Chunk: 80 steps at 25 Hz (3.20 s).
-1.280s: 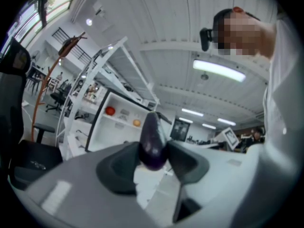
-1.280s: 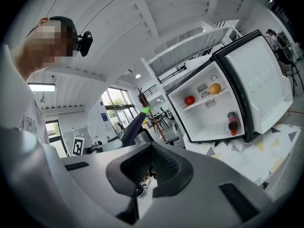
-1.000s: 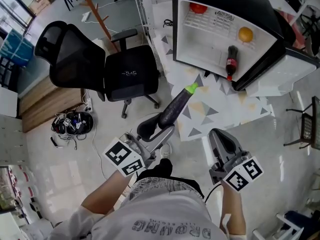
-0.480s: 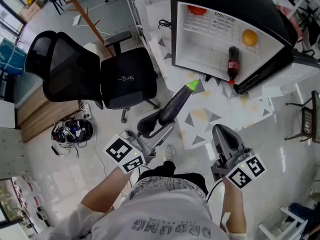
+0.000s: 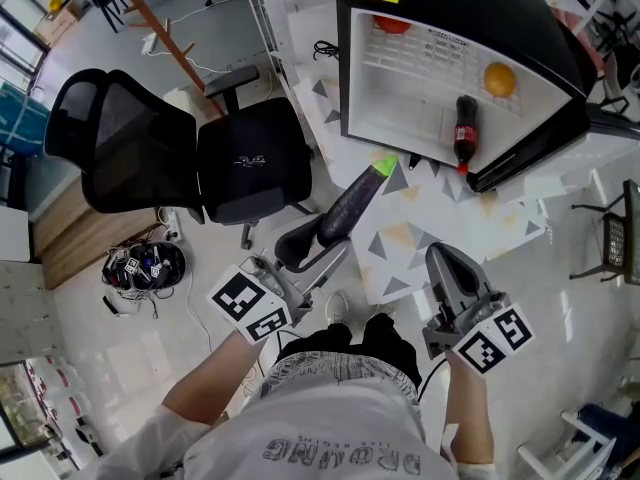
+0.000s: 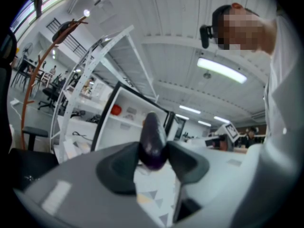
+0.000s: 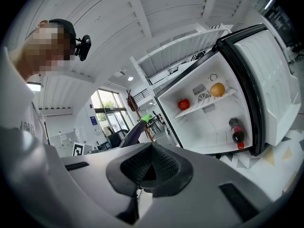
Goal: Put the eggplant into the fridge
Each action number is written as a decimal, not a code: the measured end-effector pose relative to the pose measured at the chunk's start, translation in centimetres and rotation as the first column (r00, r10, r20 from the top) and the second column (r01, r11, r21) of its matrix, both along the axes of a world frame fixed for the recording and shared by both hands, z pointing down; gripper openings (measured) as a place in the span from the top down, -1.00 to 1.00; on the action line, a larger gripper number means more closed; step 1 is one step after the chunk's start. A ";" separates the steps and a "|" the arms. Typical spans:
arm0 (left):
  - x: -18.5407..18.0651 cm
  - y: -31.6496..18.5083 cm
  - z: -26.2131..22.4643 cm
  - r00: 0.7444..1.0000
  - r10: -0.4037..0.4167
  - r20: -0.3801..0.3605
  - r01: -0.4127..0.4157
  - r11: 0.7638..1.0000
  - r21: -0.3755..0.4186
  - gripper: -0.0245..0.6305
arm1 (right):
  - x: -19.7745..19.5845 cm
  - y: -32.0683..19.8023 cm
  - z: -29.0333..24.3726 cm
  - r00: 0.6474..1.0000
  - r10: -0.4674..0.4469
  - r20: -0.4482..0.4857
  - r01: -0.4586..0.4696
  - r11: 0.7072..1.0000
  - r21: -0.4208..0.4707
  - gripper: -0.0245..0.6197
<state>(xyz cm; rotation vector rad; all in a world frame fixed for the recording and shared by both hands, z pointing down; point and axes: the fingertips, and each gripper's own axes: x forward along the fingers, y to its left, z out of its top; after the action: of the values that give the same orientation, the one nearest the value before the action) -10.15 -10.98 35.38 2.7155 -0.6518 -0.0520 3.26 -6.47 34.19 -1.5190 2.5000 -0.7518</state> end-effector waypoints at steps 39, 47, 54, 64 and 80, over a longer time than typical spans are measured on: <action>14.5 -12.6 7.7 0.974 -0.088 0.208 0.090 0.996 -0.001 0.33 | 12.8 -9.9 3.5 0.991 -0.115 0.071 0.118 0.992 -0.047 0.92; 16.7 -15.9 10.5 0.961 -0.087 0.263 0.088 0.996 0.008 0.33 | 13.6 -11.3 4.8 0.987 -0.143 0.074 0.148 0.986 -0.071 0.92; 18.9 -18.4 12.9 0.949 -0.086 0.304 0.088 0.996 0.008 0.33 | 13.7 -12.2 5.6 0.983 -0.169 0.069 0.174 0.981 -0.085 0.92; 21.6 -20.9 16.4 0.929 -0.079 0.361 0.082 0.997 0.007 0.33 | 14.6 -12.6 6.7 0.981 -0.180 0.076 0.187 0.977 -0.101 0.92; 24.4 -24.2 21.2 0.886 -0.094 0.453 0.089 0.996 0.031 0.33 | 15.5 -11.9 8.0 0.978 -0.200 0.063 0.206 0.973 -0.103 0.92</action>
<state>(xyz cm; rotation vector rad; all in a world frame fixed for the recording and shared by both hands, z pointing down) 14.24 -35.16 56.59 2.7170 -0.9079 0.5781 18.73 -18.33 42.21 -1.2677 2.6426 -0.9588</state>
